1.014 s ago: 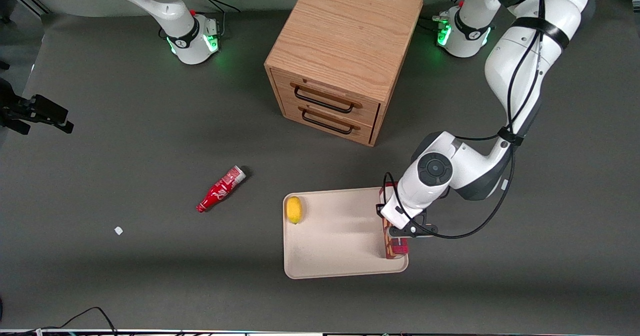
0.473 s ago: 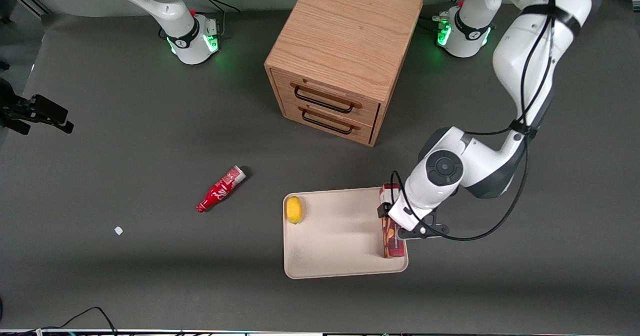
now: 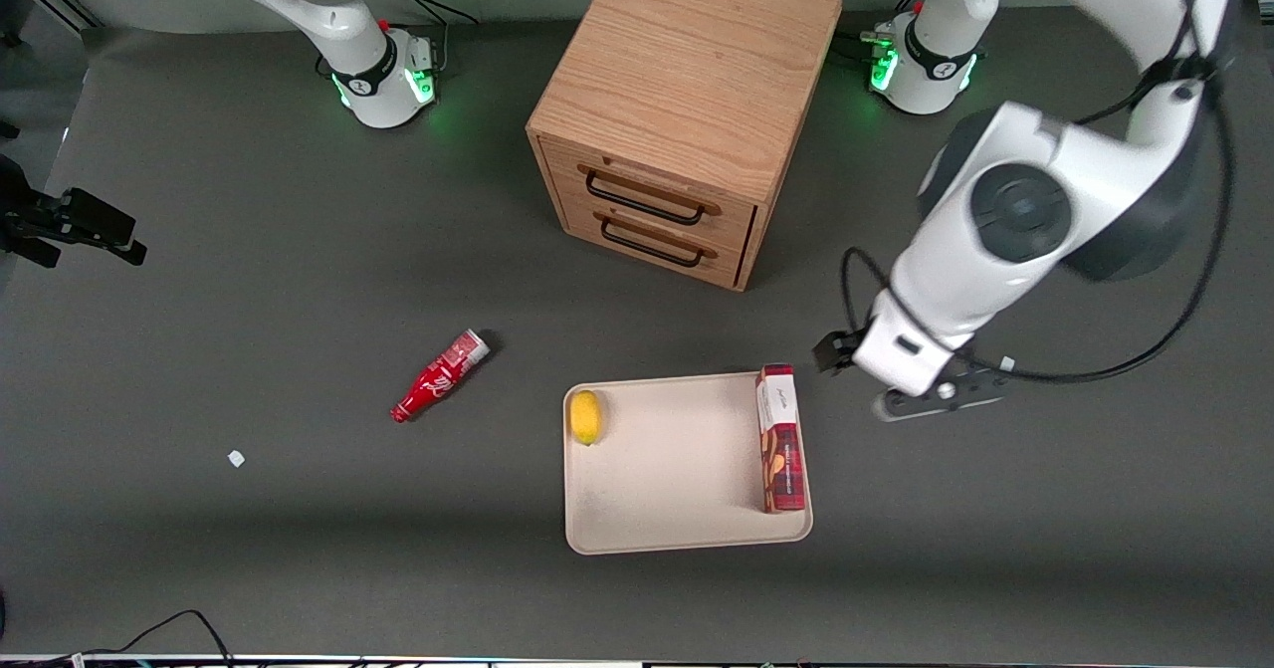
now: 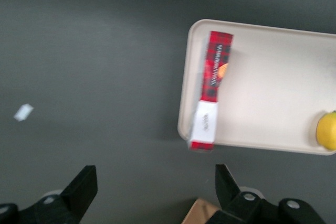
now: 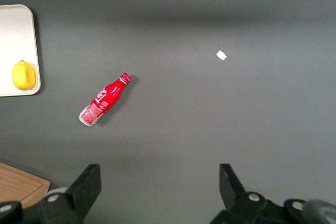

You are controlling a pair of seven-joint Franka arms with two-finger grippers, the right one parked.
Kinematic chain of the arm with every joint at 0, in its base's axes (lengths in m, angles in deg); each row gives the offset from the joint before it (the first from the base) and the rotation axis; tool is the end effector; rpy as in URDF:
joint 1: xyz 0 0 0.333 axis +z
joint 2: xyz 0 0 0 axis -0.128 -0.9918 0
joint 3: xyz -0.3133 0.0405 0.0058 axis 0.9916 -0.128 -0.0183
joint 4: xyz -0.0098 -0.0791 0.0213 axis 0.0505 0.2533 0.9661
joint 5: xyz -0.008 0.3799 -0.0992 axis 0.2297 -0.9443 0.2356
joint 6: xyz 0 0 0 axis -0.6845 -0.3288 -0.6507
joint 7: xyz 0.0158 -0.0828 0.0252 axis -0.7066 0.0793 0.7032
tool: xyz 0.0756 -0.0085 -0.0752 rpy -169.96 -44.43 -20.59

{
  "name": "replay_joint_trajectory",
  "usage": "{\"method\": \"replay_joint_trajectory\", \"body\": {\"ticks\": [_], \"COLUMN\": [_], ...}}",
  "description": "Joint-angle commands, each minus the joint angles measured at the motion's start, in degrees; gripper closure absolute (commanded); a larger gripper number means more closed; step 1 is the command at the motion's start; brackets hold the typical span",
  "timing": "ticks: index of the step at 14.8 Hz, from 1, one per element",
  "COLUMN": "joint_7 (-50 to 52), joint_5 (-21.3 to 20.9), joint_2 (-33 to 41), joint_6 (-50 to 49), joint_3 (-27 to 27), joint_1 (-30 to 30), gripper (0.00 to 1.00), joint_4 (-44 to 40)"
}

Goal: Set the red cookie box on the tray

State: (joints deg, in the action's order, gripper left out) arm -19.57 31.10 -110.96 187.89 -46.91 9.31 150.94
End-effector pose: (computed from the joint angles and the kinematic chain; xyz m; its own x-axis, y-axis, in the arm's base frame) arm 0.6267 -0.2332 0.5036 0.9840 0.1769 0.0232 0.1766 -0.9842 0.0116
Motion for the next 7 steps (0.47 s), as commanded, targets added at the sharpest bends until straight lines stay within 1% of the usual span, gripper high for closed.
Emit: {"method": "replay_joint_trajectory", "body": {"ticks": [1, 4, 5, 7], "joint_7": [-9.91, -25.01, -31.07, -39.88], "joint_5": [4.8, 6.83, 8.58, 10.96], "joint_2": [7.4, 13.73, 15.66, 19.62], "joint_6": [-7.91, -17.67, -20.31, -22.35], "joint_3": [-6.34, -14.5, -18.27, -25.57], "joint_1": [-0.64, -0.81, -0.81, -0.9], "gripper": [0.0, 0.0, 0.0, 0.0], "joint_4": [1.01, 0.83, 0.83, 1.97]}}
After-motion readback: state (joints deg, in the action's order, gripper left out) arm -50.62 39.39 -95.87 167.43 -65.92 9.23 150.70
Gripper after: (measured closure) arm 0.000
